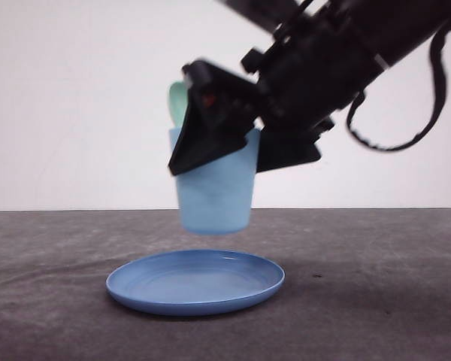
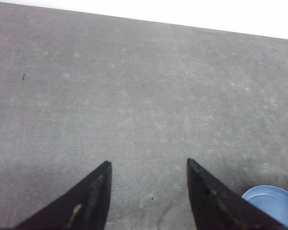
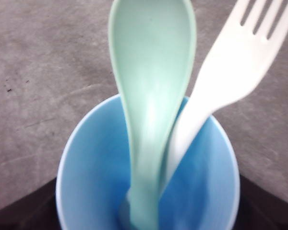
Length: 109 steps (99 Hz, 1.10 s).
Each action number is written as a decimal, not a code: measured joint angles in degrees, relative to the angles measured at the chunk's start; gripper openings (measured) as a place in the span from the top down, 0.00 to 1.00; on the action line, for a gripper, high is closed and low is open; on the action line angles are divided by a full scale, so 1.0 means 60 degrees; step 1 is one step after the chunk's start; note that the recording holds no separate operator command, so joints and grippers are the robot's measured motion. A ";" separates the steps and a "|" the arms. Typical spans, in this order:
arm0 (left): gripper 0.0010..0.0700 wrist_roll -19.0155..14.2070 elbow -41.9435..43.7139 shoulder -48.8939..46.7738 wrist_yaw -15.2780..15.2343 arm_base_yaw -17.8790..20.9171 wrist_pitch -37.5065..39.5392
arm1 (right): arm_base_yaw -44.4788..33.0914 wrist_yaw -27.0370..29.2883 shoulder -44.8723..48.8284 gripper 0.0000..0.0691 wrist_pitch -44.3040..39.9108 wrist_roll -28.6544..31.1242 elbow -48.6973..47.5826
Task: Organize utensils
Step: 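Lift the cup with the right gripper and carry it over the plate, then lower the cup onto the plate center and open the right gripper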
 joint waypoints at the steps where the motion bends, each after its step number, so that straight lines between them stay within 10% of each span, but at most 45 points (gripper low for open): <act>1: 0.59 0.0000 0.0000 0.0000 0.0004 0.0000 0.0000 | 0.0004 0.0000 0.0051 0.33 0.0084 0.0000 0.0000; 109: 0.59 0.0000 0.0000 0.0000 0.0004 0.0000 0.0000 | 0.0022 -0.0004 0.1523 0.31 0.0900 0.0000 0.0000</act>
